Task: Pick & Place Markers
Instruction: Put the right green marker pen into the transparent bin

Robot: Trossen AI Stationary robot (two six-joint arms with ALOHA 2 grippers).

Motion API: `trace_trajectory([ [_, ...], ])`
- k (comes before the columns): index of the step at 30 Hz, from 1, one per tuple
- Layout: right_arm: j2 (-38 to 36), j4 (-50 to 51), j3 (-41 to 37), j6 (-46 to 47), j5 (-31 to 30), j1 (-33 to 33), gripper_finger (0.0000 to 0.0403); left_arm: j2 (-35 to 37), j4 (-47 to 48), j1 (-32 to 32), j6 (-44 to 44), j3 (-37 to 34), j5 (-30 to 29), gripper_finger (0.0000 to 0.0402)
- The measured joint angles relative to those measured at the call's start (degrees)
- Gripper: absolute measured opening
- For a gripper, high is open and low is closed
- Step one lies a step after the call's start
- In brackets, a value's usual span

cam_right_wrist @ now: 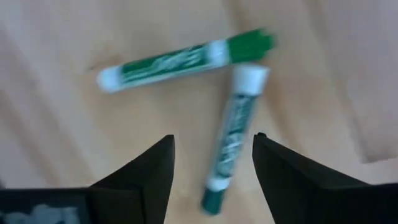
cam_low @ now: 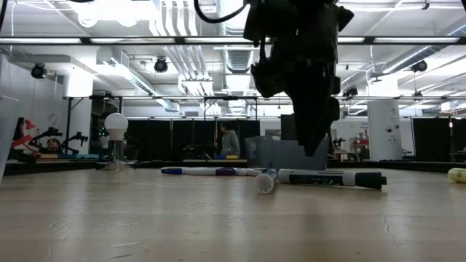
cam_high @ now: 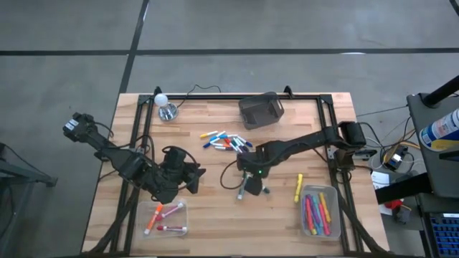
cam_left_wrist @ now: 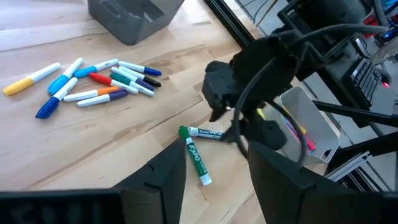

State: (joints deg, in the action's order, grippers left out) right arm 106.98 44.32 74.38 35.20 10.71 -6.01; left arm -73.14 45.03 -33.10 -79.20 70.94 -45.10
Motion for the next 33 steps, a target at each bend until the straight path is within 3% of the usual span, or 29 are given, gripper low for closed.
trace_trajectory([
  [4,0.0,-0.58,-0.37,-0.47,-3.14,-0.04,0.0196,0.0,-0.01,0.03,-0.15,0.0,-0.02,0.0168],
  [20,0.0,-6.55,-7.88,0.83,-1.22,-1.54,0.0176,0.0,-0.03,0.02,-0.26,0.0,0.14,0.0168],
  [33,-0.42,-15.09,-13.92,2.89,-0.06,-1.5,0.0106,0.0,-0.03,0.31,-0.11,0.0,0.02,0.0168],
])
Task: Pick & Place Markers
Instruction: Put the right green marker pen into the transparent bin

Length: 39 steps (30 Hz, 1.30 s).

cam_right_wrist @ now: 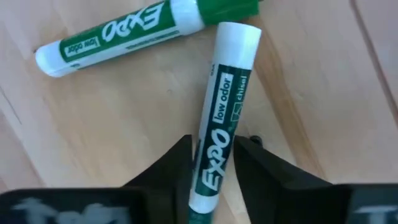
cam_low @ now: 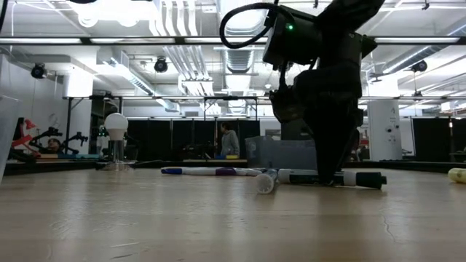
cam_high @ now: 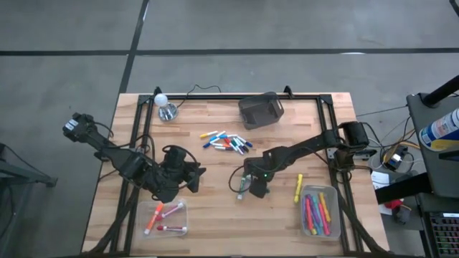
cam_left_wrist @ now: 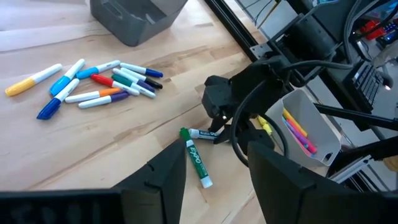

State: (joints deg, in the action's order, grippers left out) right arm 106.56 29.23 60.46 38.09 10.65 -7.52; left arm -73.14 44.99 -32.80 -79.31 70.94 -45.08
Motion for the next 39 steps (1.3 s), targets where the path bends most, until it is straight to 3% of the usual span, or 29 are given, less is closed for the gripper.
trace_trajectory([
  [5,0.18,0.55,1.07,0.39,0.34,0.3,0.0049,0.0,0.0,0.0,-0.09,0.0,0.0,0.0168],
  [14,-0.18,1.53,7.7,-0.85,1.41,2.64,0.0049,0.0,0.0,0.07,-0.13,0.0,-1.46,0.0168],
  [25,-3.5,7.26,25.32,-5.61,1.31,2.92,0.0049,0.1,-2.81,0.11,1.63,0.0,-3.94,0.0168],
  [33,-5.93,7.46,37.08,-8.26,-3.83,2.92,0.0049,2.01,-14.62,0.11,14.12,0.0,-9.77,0.0168],
  [39,-7.13,7.45,43.13,-9.69,-11.79,2.94,0.0049,3.89,-27.6,0.09,30.25,0.0,-10.86,0.0168],
])
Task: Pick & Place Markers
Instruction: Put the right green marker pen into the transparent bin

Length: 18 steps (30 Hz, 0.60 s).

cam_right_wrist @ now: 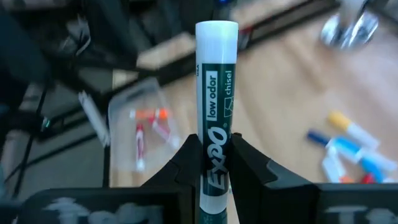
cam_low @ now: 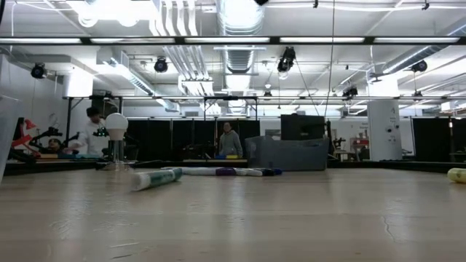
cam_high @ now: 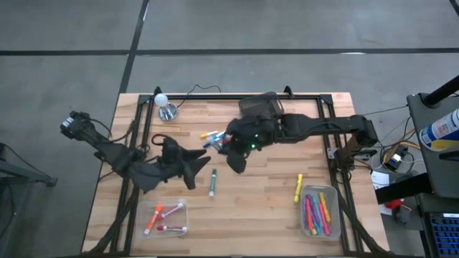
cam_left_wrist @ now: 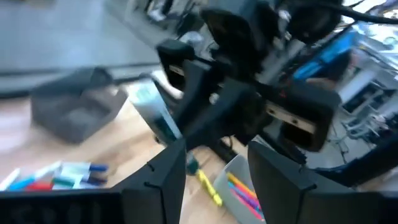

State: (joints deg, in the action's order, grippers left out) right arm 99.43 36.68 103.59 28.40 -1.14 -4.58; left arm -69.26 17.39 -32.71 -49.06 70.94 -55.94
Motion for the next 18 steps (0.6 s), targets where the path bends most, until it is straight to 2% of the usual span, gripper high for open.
trace_trajectory([
  [4,-0.06,-1.78,4.72,-4.78,-3.5,-0.47,0.0049,0.09,-8.16,-0.02,12.48,0.0,0.93,0.0168],
  [8,-0.06,-2.69,8.25,-10.32,-6.61,-1.91,0.0049,0.09,-12.49,-0.02,20.21,0.0,0.91,0.0168],
  [12,-0.03,-3.19,9.51,-17.48,-6.84,-3.47,0.0049,0.09,-17.11,0.0,28.61,0.0,-0.78,0.0168],
  [15,0.03,-3.18,9.42,-18.87,-6.81,-4.14,0.0049,0.09,-22.07,0.06,36.38,0.0,-4.03,0.0168],
  [18,0.07,-3.96,8.97,-21.11,-6.95,-4.53,0.0049,0.09,-26.66,0.15,42.64,0.0,-4.43,0.0168],
])
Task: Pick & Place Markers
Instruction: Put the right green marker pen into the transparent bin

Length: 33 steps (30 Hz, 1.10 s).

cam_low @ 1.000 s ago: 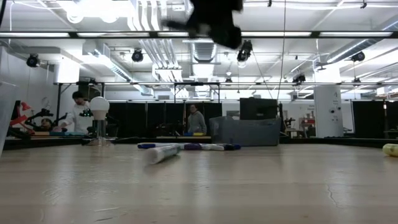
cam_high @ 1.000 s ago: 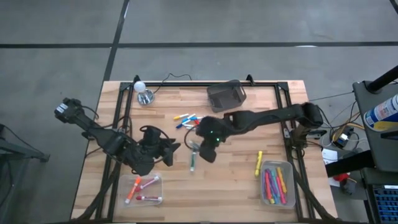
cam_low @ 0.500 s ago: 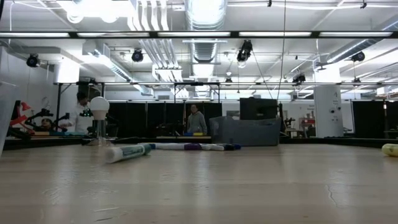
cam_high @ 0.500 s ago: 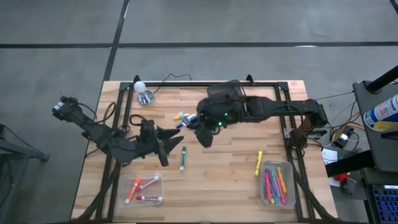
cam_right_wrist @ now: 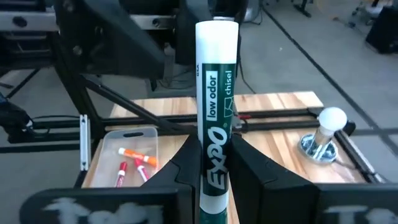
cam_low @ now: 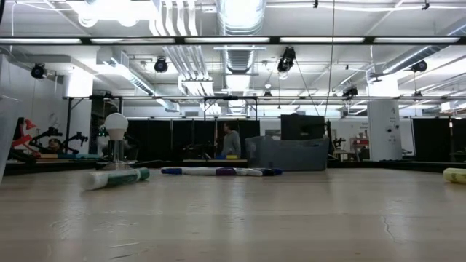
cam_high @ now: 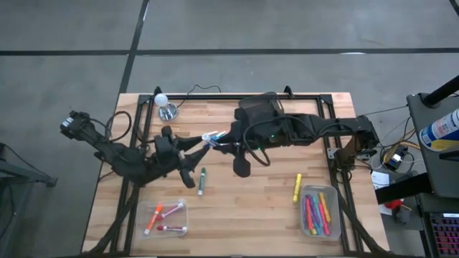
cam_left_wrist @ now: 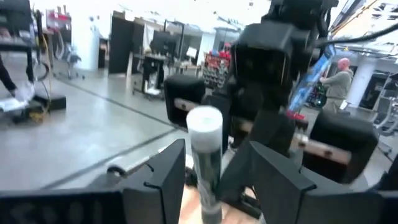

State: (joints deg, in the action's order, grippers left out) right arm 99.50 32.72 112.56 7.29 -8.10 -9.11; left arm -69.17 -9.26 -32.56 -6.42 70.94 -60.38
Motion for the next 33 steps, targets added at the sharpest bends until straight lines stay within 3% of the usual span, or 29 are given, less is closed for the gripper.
trace_trajectory([
  [4,0.0,-2.2,-0.49,-0.9,0.38,-0.16,0.0049,0.0,-2.84,1.06,2.93,0.0,0.76,0.0168],
  [14,0.0,-2.63,-0.58,-1.95,0.83,-0.12,0.0049,-0.04,-2.73,3.41,-0.62,0.0,2.88,0.0164],
  [17,0.0,-2.63,-0.66,-1.89,0.86,-0.04,0.0049,-0.04,-2.75,3.59,-1.2,0.0,4.22,0.0141],
  [21,0.0,-3.22,-1.3,-1.37,1.03,0.0,0.005,-0.04,-2.61,3.7,-1.78,0.0,5.0,0.0077],
  [23,0.0,-3.91,-1.92,-1.05,1.01,0.01,0.0068,-0.04,-2.5,3.71,-2.11,0.0,4.76,0.0059],
  [28,0.1,-3.87,-3.7,2.61,0.67,-0.01,0.0132,0.05,-2.73,3.6,-3.1,0.0,5.04,0.0059],
  [33,0.1,3.85,-4.12,3.25,0.63,0.01,0.0171,2.03,2.29,2.79,-6.63,0.0,5.5,0.0059],
])
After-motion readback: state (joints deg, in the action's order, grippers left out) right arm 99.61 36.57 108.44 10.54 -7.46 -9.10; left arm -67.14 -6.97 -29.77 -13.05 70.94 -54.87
